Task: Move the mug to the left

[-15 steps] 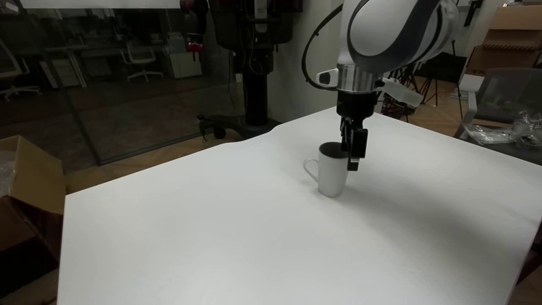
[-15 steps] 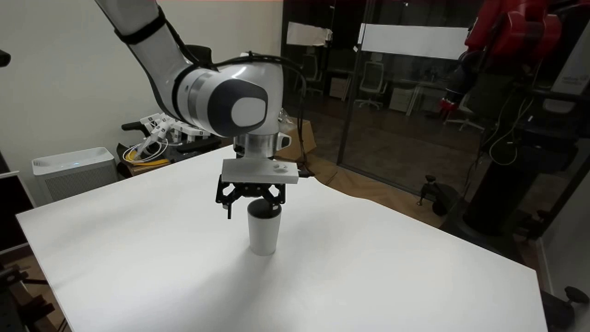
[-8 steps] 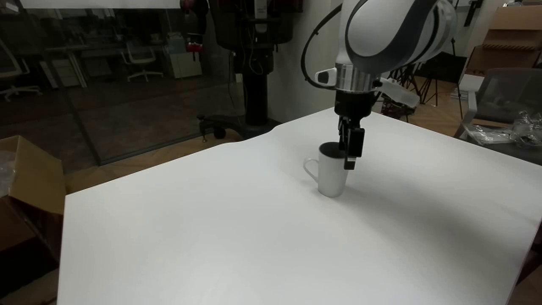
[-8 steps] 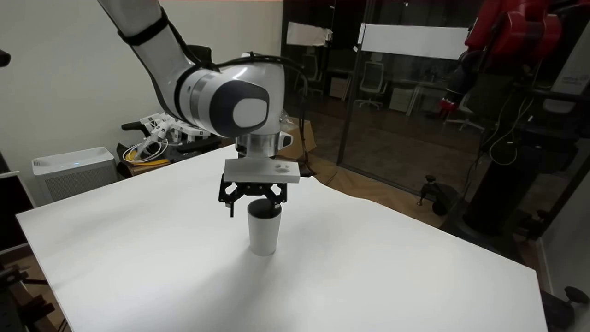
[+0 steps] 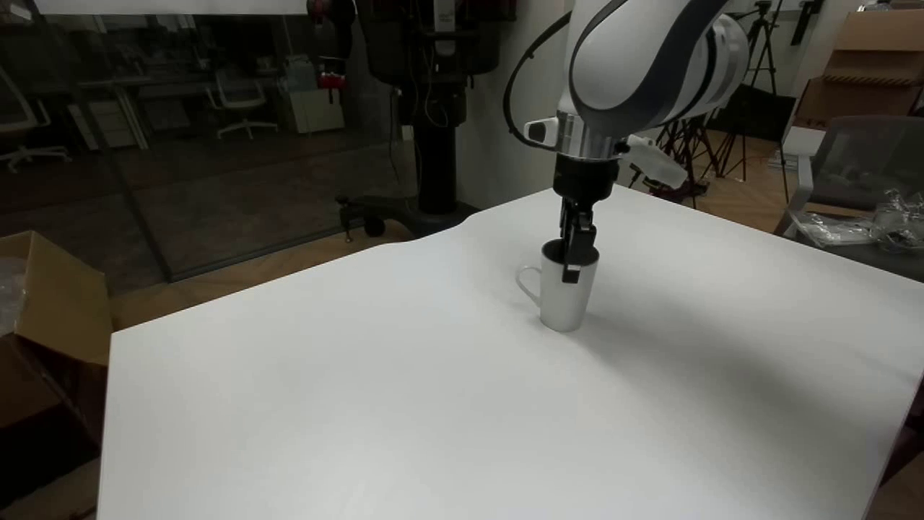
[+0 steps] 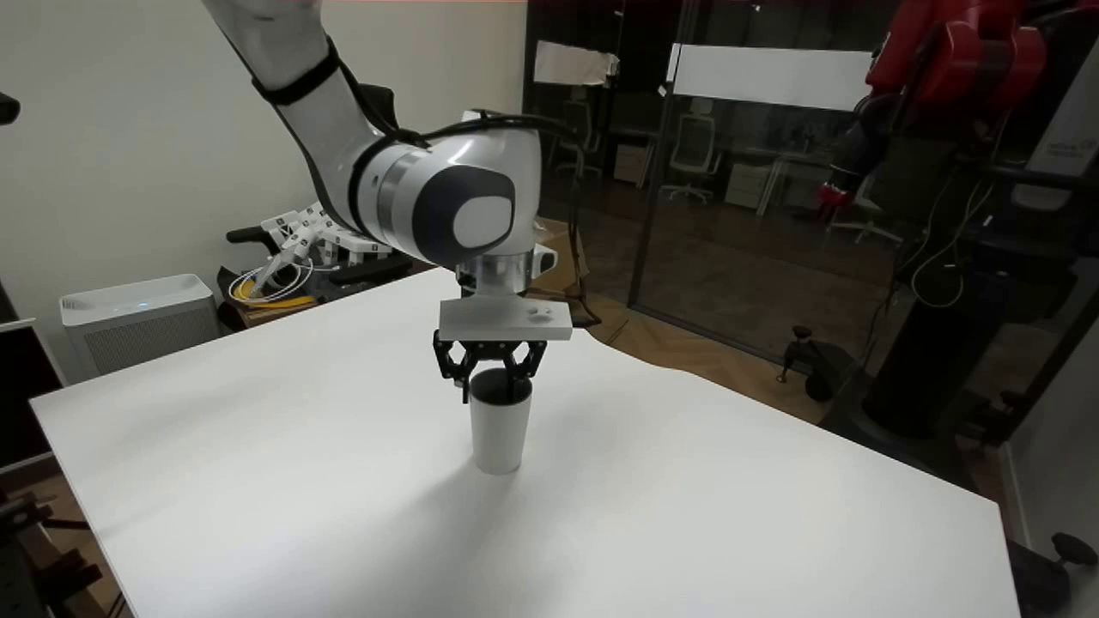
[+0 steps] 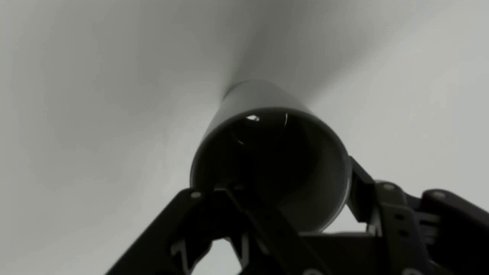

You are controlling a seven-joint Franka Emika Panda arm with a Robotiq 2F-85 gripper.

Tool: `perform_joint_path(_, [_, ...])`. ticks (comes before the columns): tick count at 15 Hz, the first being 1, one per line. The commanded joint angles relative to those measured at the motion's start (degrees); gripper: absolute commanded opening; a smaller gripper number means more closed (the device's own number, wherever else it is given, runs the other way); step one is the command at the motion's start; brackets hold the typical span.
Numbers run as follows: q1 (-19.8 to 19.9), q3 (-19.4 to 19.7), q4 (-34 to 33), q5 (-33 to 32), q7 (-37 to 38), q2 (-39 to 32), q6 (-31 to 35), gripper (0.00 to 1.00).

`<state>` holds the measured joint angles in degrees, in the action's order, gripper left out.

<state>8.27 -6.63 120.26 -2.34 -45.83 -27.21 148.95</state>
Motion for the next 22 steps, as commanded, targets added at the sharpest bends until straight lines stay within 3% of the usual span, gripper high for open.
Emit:
perform_joint_path(1, [-1.13,0.29,-4.18,-0.90,1.06,-3.24,-0.73,0.28])
perform_joint_path(5, [-1.26,-0.14,-5.26,-0.67,0.82,-4.44,-0.50,0.02])
perform_joint_path(12, [-0.21,-1.37,-5.90,0.39,-0.87,-4.77,-0.84,0.03])
perform_joint_path(13, [-0.69,-0.67,-4.24,-0.27,0.05,-3.78,-0.16,0.10])
perform_joint_path(18, [-0.59,-0.81,-4.35,-0.22,-0.11,-3.84,-0.21,0.10])
perform_joint_path(19, [-0.58,-0.82,-4.36,-0.22,-0.12,-3.85,-0.22,0.03])
perform_joint_path(22, [-2.26,-0.30,-4.84,-0.63,2.67,-3.58,-0.57,0.03])
